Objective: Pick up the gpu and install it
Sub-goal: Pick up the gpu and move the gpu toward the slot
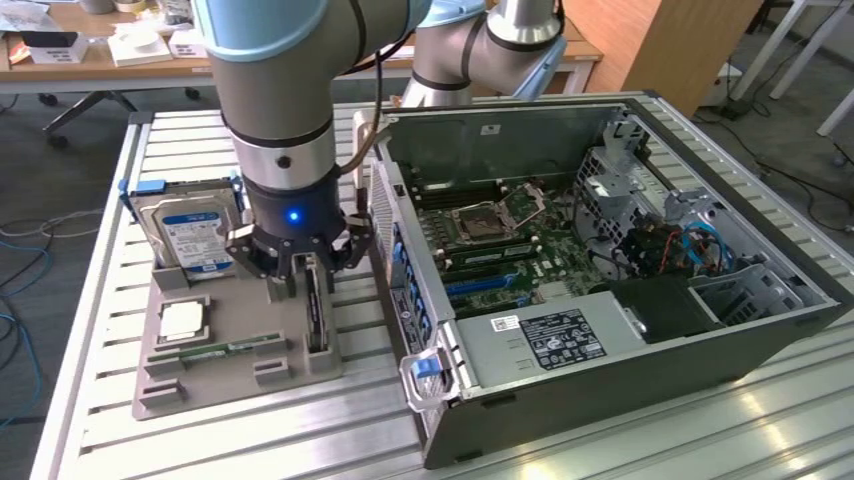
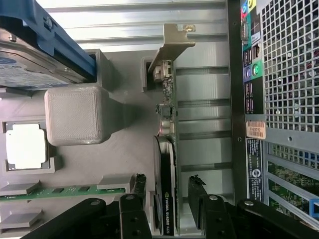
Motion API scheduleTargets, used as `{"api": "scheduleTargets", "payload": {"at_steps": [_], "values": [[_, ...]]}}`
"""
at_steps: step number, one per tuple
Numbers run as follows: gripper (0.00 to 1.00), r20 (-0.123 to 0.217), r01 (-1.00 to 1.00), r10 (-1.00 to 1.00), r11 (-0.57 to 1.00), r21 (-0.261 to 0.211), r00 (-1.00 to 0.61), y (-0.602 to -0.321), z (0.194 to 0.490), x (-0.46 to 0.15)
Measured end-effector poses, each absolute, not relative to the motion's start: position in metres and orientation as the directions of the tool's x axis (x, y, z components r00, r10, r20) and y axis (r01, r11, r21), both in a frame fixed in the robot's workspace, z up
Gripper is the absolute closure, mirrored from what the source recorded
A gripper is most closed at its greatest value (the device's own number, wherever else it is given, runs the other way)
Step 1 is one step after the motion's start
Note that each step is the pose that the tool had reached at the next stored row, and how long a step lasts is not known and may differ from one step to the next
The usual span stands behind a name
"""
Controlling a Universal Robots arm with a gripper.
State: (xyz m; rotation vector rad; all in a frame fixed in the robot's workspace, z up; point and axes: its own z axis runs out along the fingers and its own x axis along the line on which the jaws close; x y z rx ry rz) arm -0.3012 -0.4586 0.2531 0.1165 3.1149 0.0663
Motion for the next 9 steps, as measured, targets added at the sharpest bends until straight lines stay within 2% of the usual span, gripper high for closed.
{"api": "scheduleTargets", "payload": {"at_steps": [9], "values": [[0.53, -0.022, 0.074, 0.075, 0.996, 0.044, -0.997, -0.4585, 0.2461, -0.3004]]}}
